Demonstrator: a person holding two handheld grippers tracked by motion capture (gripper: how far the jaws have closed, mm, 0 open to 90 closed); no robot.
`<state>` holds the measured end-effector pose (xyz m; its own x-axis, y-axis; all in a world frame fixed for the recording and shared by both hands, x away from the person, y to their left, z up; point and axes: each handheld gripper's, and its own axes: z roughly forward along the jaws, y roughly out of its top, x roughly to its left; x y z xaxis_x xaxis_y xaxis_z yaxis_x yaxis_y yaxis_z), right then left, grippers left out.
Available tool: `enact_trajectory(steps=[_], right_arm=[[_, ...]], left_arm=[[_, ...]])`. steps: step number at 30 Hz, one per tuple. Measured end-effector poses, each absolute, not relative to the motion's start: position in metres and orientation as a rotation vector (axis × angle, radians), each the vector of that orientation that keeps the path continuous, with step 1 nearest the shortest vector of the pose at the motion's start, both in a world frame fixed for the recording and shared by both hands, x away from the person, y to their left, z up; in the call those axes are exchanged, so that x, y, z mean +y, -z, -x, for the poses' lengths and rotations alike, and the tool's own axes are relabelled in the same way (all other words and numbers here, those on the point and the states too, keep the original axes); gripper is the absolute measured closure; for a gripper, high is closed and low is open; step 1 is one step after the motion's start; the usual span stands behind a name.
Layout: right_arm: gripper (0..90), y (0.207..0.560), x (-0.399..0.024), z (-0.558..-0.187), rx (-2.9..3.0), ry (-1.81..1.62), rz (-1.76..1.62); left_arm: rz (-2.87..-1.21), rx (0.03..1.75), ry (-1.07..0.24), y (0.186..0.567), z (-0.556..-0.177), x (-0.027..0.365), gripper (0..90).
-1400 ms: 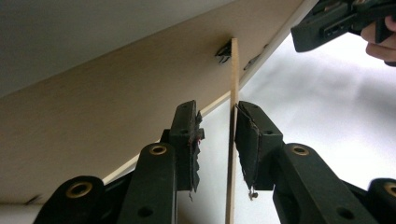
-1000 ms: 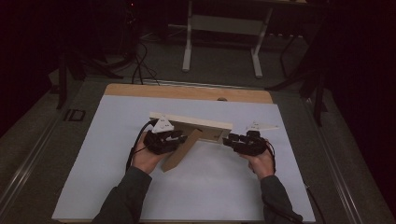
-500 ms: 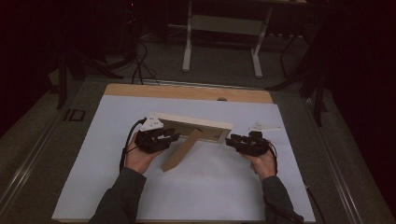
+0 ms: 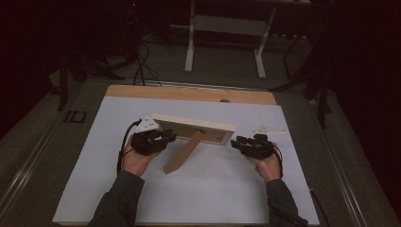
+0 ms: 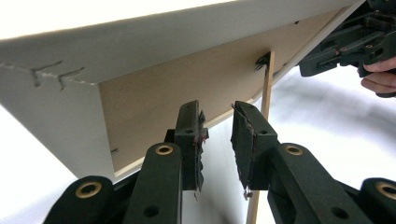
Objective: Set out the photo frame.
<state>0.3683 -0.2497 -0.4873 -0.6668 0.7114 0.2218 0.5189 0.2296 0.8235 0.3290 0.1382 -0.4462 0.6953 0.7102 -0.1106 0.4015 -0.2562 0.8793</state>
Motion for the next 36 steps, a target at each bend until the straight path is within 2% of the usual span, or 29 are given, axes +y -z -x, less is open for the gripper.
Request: enact_trajectory(steps=[3,4,5,6,8,9,11,12,24,36], right_arm=[[60.9,0.487,-0.25,-0.368,2.295,-1.409,-1.167],[64.6,0.486,-0.249,-0.368,2.281,-1.392,-1.168],[64.6,0.486,-0.249,-0.368,2.281,-1.392,-1.168],[70.6,0.485,-0.249,-0.369,2.273,-1.386,-1.168],[73.0,0.484,-0.248,-0.369,2.268,-1.382,-1.169],[81.0,0.483,-0.247,-0.37,2.255,-1.375,-1.174],[83.6,0.483,-0.247,-0.371,2.245,-1.37,-1.176],[89.6,0.483,-0.245,-0.371,2.237,-1.365,-1.19],[89.9,0.483,-0.233,-0.378,2.217,-1.392,-1.216],[89.9,0.473,-0.227,-0.384,2.2,-1.427,-1.206]], left_arm=[[-1.888,0.878,-0.388,0.447,-0.329,0.138,72.9],[-1.884,0.893,-0.407,0.447,-0.328,0.139,72.9],[-1.884,0.893,-0.407,0.447,-0.328,0.139,72.9],[-1.87,0.91,-0.431,0.447,-0.328,0.139,72.8],[-1.866,0.92,-0.442,0.447,-0.327,0.139,72.6],[-1.865,0.924,-0.451,0.447,-0.327,0.139,72.5],[-1.865,0.93,-0.462,0.447,-0.327,0.139,72.1],[-1.862,0.934,-0.465,0.446,-0.327,0.139,72.2],[-1.857,0.957,-0.48,0.446,-0.329,0.138,76.5],[-1.837,1.02,-0.512,0.445,-0.334,0.138,87.7]])
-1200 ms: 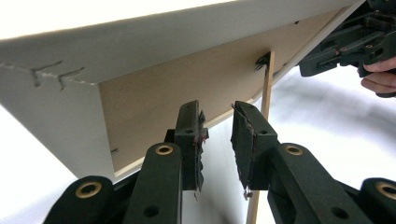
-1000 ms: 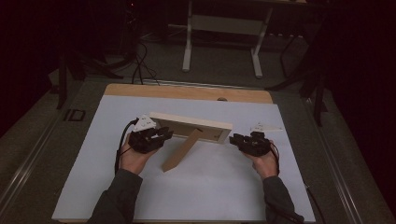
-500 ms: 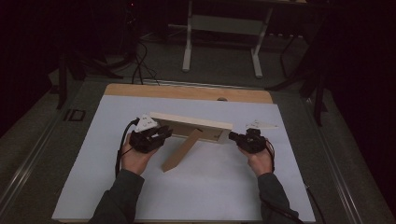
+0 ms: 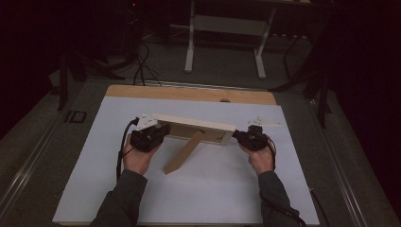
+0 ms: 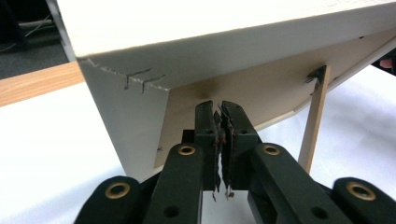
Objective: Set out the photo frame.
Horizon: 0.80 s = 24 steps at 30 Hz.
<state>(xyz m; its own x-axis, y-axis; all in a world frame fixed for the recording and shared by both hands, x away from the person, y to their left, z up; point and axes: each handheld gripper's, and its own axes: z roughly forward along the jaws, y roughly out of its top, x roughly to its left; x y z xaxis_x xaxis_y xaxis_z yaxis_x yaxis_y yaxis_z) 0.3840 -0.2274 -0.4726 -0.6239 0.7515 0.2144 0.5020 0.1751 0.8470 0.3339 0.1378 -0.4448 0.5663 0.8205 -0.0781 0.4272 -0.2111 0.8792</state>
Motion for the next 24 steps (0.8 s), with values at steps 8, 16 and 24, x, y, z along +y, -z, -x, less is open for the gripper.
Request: enact_trajectory(steps=[8,16,24], right_arm=[[90.0,0.466,-0.226,-0.388,2.206,-1.462,-1.196],[90.0,0.465,-0.225,-0.389,2.211,-1.467,-1.186],[90.0,0.461,-0.223,-0.391,2.225,-1.491,-1.166]], left_arm=[[-1.85,1.021,-0.518,0.445,-0.336,0.134,89.7],[-1.865,1.021,-0.507,0.445,-0.338,0.133,90.0],[-1.873,1.017,-0.5,0.445,-0.339,0.13,90.0]])
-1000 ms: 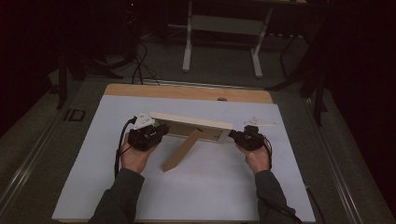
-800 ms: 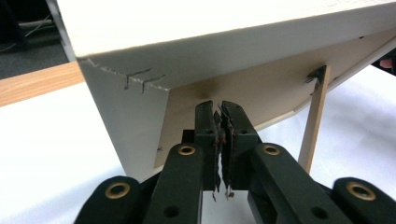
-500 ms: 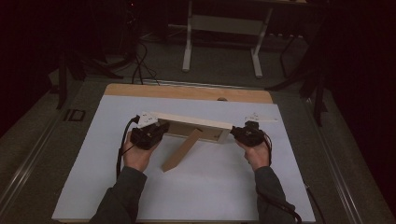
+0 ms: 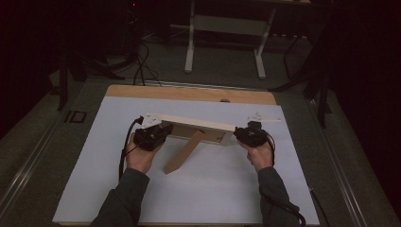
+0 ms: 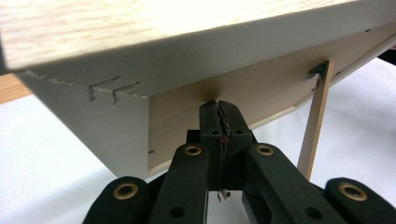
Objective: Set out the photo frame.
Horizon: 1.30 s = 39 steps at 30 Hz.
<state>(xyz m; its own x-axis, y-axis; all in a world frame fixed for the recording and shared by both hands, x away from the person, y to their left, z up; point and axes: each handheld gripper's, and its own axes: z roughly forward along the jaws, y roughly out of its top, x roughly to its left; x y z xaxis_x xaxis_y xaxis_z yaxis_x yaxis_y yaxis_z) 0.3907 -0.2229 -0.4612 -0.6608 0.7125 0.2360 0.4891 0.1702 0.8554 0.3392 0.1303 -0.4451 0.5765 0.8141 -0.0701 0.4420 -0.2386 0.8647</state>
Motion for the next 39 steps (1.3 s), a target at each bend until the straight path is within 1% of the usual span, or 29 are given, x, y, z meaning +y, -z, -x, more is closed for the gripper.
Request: enact_trajectory(steps=[15,39], right_arm=[[90.0,0.46,-0.221,-0.386,2.236,-1.49,-1.14],[90.0,0.456,-0.212,-0.376,2.262,-1.505,-1.064]], left_arm=[[-1.862,1.016,-0.463,0.446,-0.346,0.121,90.0],[-1.876,0.964,-0.463,0.438,-0.35,0.1,90.0]])
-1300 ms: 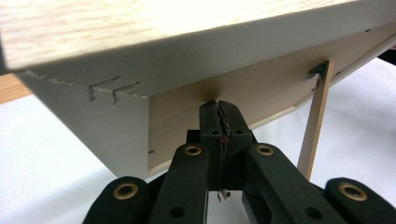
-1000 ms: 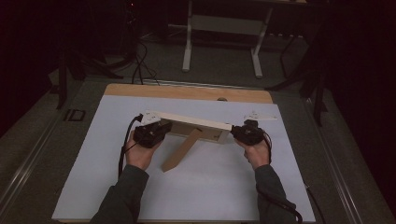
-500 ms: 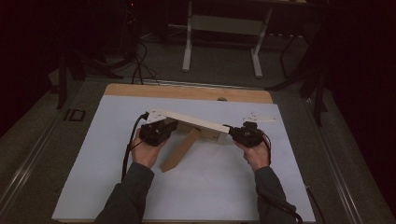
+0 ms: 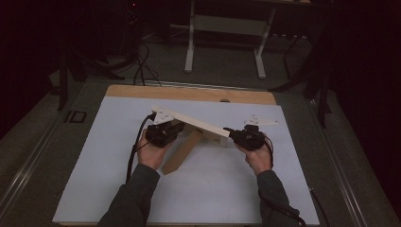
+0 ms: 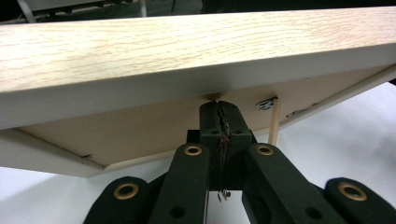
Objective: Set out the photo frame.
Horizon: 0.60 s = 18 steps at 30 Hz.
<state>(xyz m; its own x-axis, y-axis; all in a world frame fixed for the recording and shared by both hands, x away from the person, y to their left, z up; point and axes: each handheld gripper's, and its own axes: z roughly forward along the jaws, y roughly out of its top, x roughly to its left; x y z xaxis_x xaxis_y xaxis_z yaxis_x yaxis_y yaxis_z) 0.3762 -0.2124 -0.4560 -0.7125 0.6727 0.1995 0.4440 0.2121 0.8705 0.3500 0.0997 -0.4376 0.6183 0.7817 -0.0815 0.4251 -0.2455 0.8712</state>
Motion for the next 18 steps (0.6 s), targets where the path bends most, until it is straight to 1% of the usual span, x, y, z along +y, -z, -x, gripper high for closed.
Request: enact_trajectory(steps=[10,18], right_arm=[[90.0,0.456,-0.21,-0.374,2.273,-1.505,-1.051],[90.0,0.455,-0.207,-0.373,2.279,-1.511,-1.037]], left_arm=[[-1.894,0.936,-0.475,0.435,-0.347,0.092,90.0],[-1.896,0.919,-0.455,0.433,-0.346,0.085,90.0]])
